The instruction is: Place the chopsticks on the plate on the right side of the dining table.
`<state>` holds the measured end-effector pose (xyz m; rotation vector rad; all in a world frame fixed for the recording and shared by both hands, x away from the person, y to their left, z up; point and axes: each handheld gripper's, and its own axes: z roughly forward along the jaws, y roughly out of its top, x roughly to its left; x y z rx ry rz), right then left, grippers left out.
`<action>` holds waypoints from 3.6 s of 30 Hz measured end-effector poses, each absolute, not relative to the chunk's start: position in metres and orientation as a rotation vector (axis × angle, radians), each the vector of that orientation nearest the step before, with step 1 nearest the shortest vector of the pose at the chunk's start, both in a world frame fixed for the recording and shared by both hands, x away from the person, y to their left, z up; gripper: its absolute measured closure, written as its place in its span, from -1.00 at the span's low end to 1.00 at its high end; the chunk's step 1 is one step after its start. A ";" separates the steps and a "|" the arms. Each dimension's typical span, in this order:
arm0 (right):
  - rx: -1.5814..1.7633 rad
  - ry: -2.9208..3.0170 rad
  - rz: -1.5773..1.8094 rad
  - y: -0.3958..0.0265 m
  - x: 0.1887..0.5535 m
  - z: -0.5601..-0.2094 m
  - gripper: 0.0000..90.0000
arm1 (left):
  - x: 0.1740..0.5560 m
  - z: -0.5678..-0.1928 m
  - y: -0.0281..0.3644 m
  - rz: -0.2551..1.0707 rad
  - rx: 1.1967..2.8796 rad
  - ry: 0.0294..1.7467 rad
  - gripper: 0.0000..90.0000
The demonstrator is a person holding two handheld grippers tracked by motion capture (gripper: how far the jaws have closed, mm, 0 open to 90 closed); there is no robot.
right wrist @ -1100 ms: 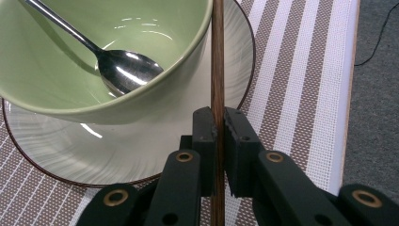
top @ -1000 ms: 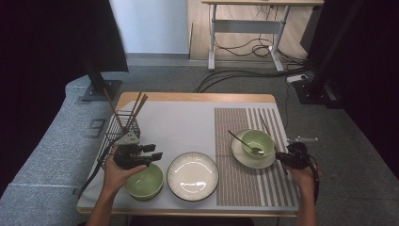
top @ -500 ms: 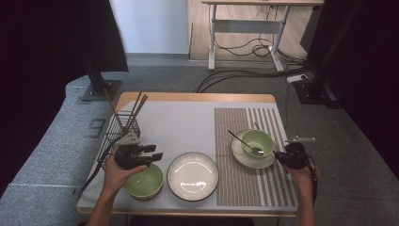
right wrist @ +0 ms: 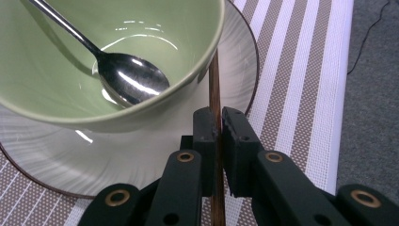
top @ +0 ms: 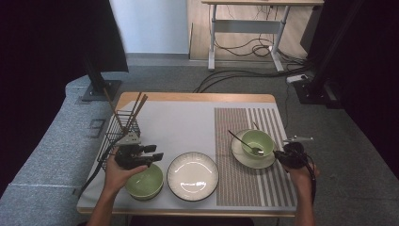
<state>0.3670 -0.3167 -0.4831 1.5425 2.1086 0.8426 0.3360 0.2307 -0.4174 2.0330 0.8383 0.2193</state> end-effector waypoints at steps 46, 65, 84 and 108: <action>1.475 2.035 1.010 -0.328 0.364 -0.483 0.64 | 0.336 -0.417 0.231 0.218 2.034 0.835 0.13; 1.396 1.990 1.049 -0.309 0.350 -0.449 0.43 | 0.328 -0.397 0.254 0.269 1.954 0.852 0.13; 1.354 2.052 1.142 -0.277 0.357 -0.447 0.28 | 0.336 -0.385 0.279 0.305 1.898 0.898 0.13; 1.295 2.058 1.183 -0.261 0.359 -0.450 0.28 | 0.359 -0.371 0.329 0.332 1.803 0.990 0.12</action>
